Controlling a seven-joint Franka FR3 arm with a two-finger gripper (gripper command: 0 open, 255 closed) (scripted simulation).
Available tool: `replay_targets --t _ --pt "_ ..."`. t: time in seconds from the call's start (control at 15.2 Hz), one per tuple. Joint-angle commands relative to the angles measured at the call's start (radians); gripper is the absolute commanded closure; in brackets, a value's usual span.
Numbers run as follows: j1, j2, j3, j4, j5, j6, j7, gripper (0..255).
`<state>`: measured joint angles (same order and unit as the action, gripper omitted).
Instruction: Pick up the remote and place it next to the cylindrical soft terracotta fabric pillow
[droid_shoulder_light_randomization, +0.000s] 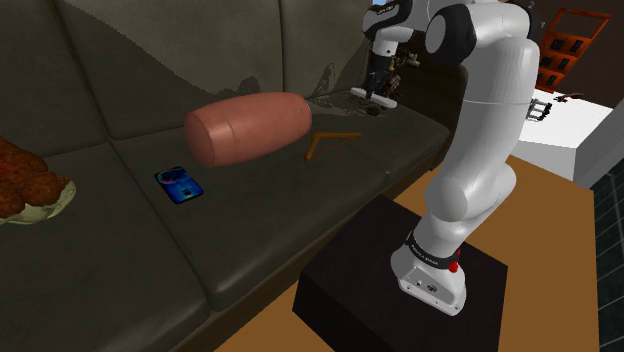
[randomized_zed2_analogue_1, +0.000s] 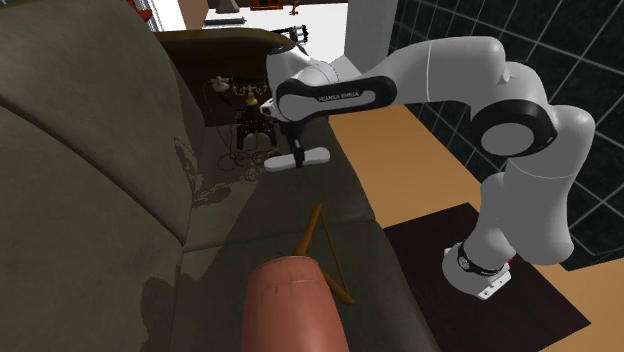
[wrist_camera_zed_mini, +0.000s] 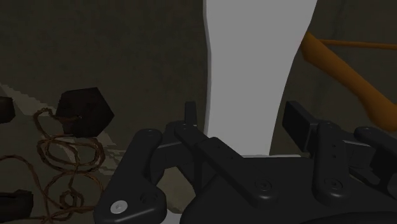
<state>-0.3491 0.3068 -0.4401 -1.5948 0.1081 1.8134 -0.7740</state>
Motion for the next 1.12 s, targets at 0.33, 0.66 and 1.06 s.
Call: replay_targets --t 0.33,0.66,1.06 --pt "-0.004 -0.009 -0.003 0.085 -0.005 -0.093 0.003 255" --pt "-0.009 -0.006 -0.005 0.157 -0.005 -0.162 0.003 255" --pt "-0.02 0.008 -0.007 0.257 0.001 -0.249 0.001 255"
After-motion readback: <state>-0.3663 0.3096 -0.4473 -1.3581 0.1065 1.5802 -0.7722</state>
